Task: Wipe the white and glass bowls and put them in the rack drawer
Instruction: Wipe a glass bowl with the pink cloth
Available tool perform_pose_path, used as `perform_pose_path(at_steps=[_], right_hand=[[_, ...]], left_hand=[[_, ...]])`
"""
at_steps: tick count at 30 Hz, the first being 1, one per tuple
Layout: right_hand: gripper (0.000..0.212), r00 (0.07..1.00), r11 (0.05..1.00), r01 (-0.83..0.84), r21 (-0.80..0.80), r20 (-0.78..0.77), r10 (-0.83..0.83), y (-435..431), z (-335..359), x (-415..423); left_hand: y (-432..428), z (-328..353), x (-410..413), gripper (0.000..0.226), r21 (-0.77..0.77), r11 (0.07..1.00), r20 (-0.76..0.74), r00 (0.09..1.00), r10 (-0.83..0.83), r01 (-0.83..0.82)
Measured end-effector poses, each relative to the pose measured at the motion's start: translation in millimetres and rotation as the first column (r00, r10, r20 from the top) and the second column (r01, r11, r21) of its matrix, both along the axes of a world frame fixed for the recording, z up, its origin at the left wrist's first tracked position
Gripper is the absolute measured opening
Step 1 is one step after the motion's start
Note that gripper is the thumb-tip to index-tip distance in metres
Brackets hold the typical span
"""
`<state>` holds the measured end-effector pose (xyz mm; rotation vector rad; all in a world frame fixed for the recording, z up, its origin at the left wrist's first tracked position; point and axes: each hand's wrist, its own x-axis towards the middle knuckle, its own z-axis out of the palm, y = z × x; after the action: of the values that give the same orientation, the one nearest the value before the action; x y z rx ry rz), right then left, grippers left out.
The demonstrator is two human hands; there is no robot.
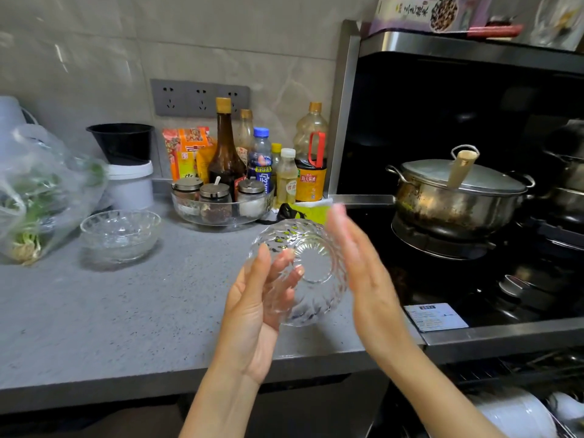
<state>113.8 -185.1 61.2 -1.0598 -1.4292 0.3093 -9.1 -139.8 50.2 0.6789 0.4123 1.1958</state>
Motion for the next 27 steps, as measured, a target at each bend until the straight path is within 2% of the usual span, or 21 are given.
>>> perform_pose_path(at_steps=[1, 3, 6, 9, 13, 15, 17, 21, 24, 27], right_hand=[[0.042, 0.978, 0.994, 0.065, 0.091, 0.191, -0.081, 1, -2, -4], [0.042, 0.847, 0.958, 0.131, 0.254, 0.473, -0.242, 5, -8, -8], [0.043, 0.683, 0.911, 0.217, 0.35, 0.613, -0.398, 4, -19, -13], [0.043, 0.651, 0.885, 0.258, 0.389, 0.607, -0.456, 0, -33, -16], [0.04, 0.61, 0.867, 0.275, 0.417, 0.621, -0.492, 0, -31, -13], [0.042, 0.608, 0.887, 0.279, 0.368, 0.647, -0.46, 3, -18, -7], [0.043, 0.59, 0.89, 0.266, 0.371, 0.668, -0.454, 4, -13, -1], [0.047, 0.67, 0.906, 0.278, 0.319, 0.612, -0.421, -8, -33, -4], [0.046, 0.652, 0.896, 0.291, 0.335, 0.616, -0.442, -8, -33, -5], [0.043, 0.671, 0.898, 0.273, 0.344, 0.601, -0.434, -3, -15, -3]], left_hand=[[-1, 0, 2, 0.03, 0.011, 1.0, -0.013, 1.0, 0.008, -0.007], [-3, 0, 6, 0.036, 0.04, 0.999, -0.019, 1.0, 0.013, -0.012], [-4, 0, 9, 0.041, 0.051, 0.997, -0.028, 0.998, 0.058, -0.056], [-1, -1, 8, 0.03, 0.014, 0.997, 0.003, 0.997, 0.079, -0.079], [-6, -2, 8, 0.044, 0.018, 0.999, -0.03, 0.999, 0.032, -0.032], [-9, -3, 10, 0.035, 0.029, 0.999, -0.033, 0.999, 0.028, -0.027], [-9, -1, 11, 0.036, 0.027, 0.999, -0.009, 0.999, 0.036, -0.036], [-1, 3, 8, 0.043, -0.013, 0.996, 0.042, 0.995, 0.091, -0.091], [-5, 0, 11, 0.045, 0.024, 0.999, -0.009, 0.999, 0.043, -0.043], [-11, 0, 12, 0.035, 0.088, 0.996, -0.065, 0.998, 0.02, -0.014]])
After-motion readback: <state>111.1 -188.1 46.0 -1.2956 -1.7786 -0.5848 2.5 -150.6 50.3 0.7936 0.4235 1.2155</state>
